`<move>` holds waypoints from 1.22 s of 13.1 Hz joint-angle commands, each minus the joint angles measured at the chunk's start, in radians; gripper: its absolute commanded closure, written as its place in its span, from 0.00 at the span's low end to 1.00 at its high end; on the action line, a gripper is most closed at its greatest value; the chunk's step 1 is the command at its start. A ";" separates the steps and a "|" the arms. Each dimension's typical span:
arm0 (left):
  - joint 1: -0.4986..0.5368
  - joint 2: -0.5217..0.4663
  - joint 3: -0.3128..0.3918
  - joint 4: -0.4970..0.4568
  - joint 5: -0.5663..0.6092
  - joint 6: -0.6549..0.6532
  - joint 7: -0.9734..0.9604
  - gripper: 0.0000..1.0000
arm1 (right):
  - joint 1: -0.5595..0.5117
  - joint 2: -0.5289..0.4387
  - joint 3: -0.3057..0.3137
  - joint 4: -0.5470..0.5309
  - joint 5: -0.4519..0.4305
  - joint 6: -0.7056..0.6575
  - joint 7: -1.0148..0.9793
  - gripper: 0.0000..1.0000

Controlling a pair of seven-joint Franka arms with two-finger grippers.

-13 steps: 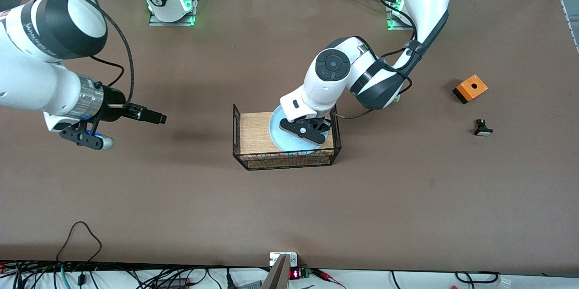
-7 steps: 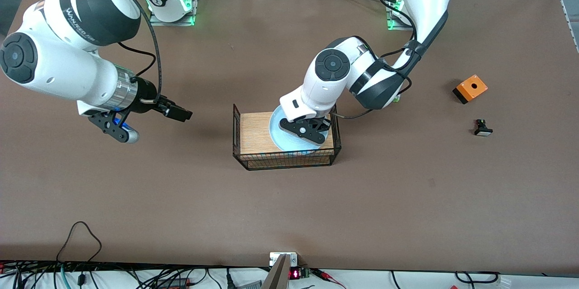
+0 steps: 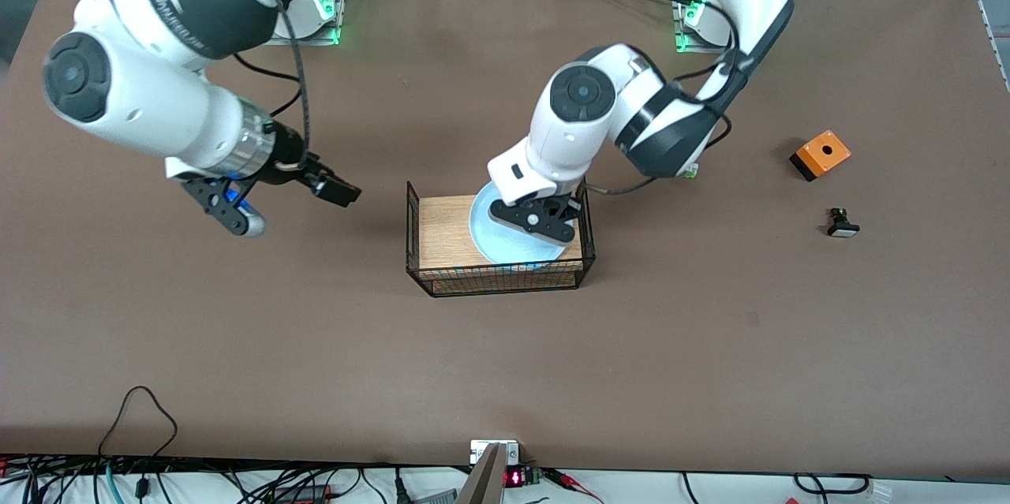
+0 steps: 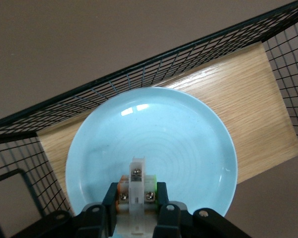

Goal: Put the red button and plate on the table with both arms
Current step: 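Lift the red button with the left gripper while the right gripper nears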

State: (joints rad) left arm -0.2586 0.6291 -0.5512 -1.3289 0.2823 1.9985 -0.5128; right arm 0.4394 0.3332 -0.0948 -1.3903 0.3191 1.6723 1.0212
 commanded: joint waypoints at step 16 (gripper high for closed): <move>0.550 -0.143 0.005 0.100 -0.071 -0.434 0.287 1.00 | 0.222 0.200 -0.006 0.022 -0.008 0.357 0.438 0.00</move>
State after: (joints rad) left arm 0.2247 0.4959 -0.5281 -1.2378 0.2266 1.6060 -0.3060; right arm 0.6402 0.4961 -0.0932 -1.3883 0.3183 1.9975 1.4425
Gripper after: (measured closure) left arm 0.661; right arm 0.000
